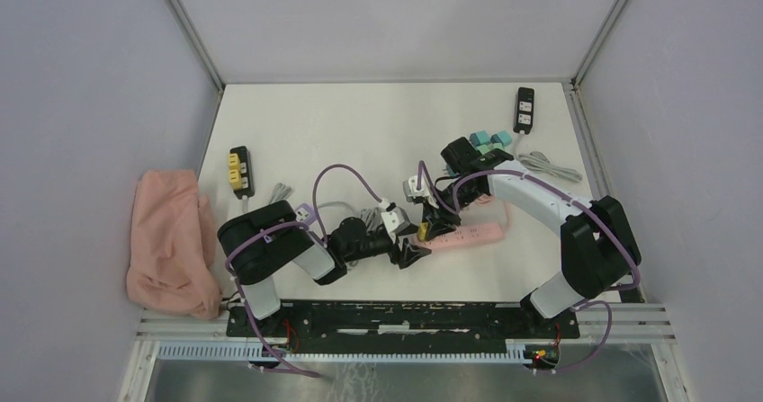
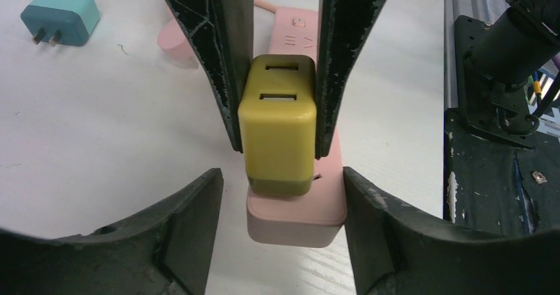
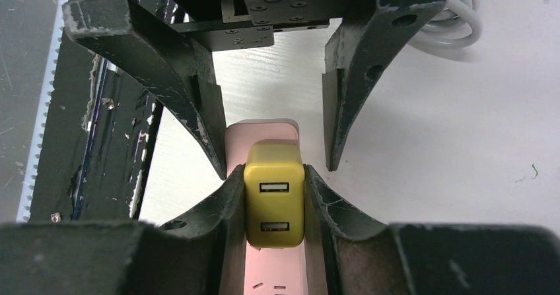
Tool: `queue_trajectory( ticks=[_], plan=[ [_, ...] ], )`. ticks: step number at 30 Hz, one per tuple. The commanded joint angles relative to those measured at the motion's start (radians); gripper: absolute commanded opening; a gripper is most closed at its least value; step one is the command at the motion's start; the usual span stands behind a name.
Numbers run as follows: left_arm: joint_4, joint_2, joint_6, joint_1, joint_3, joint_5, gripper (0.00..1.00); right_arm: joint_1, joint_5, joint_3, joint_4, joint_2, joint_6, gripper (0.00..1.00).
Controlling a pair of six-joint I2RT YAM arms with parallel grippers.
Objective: Pull the plug off the socket
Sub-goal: Remove the plug from the socket.
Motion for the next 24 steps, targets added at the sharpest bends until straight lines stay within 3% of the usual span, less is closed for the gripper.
queue_trajectory(
  ticks=[1, 4, 7, 9, 18, 24],
  plan=[
    [0.004, 0.007, 0.047, -0.004, 0.007, -0.002, 0.68, -0.010, -0.058, 0.040, -0.011, -0.041, 0.021, 0.00],
    [-0.026, 0.008, 0.052, -0.004, 0.020, 0.001, 0.53, -0.009, -0.059, 0.040, -0.011, -0.041, 0.022, 0.00],
    [-0.053, 0.006, 0.054, -0.004, 0.029, 0.002, 0.18, -0.011, -0.055, 0.039, -0.012, -0.040, 0.021, 0.00],
    [-0.062, 0.003, 0.055, -0.003, 0.029, -0.006, 0.04, -0.015, -0.054, 0.039, -0.012, -0.041, 0.020, 0.00],
    [-0.084, 0.032, 0.031, -0.003, 0.056, 0.004, 0.03, 0.006, -0.160, 0.006, 0.129, -0.053, 0.178, 0.00],
    [-0.084, 0.019, 0.030, 0.000, 0.032, -0.002, 0.03, -0.056, -0.090, 0.025, 0.037, -0.050, 0.068, 0.00]
  ],
)
